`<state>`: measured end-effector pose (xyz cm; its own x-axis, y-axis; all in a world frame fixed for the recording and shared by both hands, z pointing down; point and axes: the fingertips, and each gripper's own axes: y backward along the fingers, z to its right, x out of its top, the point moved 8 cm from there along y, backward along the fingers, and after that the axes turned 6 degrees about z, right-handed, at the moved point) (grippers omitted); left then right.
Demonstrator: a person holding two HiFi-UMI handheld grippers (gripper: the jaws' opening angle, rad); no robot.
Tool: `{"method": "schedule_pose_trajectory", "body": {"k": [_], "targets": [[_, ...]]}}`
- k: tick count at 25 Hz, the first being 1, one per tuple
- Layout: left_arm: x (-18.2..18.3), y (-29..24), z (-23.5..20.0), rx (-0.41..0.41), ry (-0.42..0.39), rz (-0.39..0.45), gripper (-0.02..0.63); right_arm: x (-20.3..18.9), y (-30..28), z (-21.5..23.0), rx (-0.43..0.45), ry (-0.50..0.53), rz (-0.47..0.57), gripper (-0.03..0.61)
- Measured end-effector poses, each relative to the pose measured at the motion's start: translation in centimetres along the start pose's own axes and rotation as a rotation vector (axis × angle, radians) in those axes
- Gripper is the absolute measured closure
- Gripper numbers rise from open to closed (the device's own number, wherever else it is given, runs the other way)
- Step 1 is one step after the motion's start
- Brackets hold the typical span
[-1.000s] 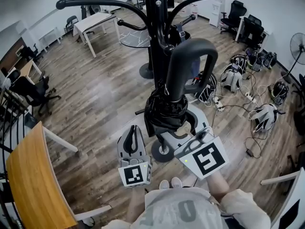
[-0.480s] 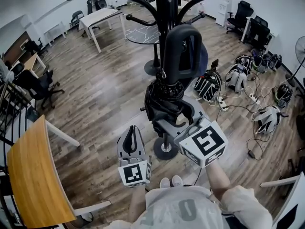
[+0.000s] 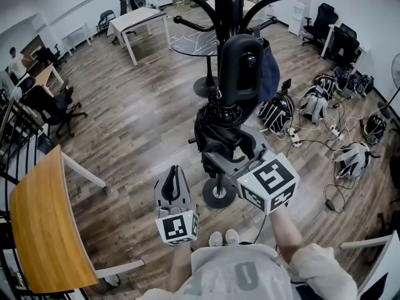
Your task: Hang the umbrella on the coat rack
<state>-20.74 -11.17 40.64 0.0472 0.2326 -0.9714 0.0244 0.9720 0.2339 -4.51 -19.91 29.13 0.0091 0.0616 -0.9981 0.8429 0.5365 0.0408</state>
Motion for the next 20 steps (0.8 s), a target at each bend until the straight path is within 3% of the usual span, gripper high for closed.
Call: {"method": "schedule_pose_trajectory", "body": {"k": [20], "targets": [[-1.1,-0.2,-0.1,0.026,-0.012,-0.031,0.571,-3.1,-1.9,2.4,-0.01,-0.065,-0.095,0.299]]}}
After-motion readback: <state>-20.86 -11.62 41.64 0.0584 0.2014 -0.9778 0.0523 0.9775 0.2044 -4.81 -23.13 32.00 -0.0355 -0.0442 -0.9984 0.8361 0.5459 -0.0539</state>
